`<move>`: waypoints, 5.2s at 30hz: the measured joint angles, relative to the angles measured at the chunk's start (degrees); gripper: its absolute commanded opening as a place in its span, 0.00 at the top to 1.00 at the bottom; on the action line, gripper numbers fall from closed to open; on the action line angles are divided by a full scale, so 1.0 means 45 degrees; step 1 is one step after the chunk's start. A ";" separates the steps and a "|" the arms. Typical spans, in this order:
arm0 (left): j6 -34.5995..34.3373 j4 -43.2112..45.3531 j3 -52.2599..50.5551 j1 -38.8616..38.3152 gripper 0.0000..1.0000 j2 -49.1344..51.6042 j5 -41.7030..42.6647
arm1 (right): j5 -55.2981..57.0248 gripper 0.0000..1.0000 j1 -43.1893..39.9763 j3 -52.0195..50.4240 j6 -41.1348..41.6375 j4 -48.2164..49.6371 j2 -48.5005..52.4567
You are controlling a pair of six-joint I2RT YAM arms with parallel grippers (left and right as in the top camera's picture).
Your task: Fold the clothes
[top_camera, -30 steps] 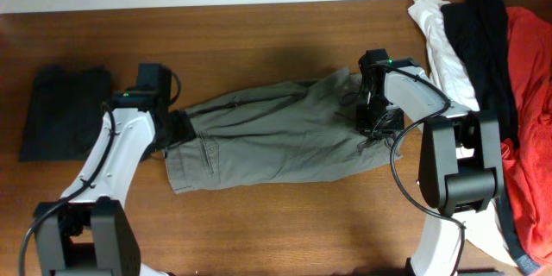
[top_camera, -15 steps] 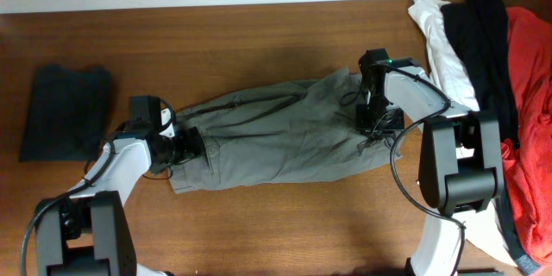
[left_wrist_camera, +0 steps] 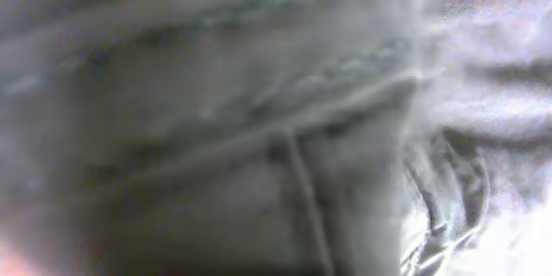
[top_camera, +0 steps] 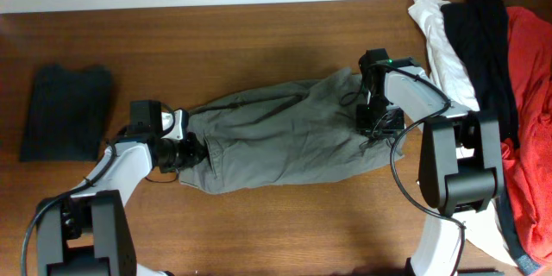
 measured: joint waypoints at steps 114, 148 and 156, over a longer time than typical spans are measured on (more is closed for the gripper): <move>-0.0374 -0.2943 0.6868 -0.6494 0.94 -0.1302 0.0738 | -0.4231 0.66 0.3094 -0.2997 -0.1248 0.4318 -0.1729; -0.0602 -0.2463 0.7732 -0.7499 0.48 -0.0811 0.2356 | -0.3925 0.66 0.3400 -0.2861 0.0073 0.3347 -0.1807; -0.0384 -0.2467 0.7732 -0.6819 0.48 -0.0947 0.2365 | -0.1501 0.66 0.2385 -0.0622 0.0209 0.0282 -0.2939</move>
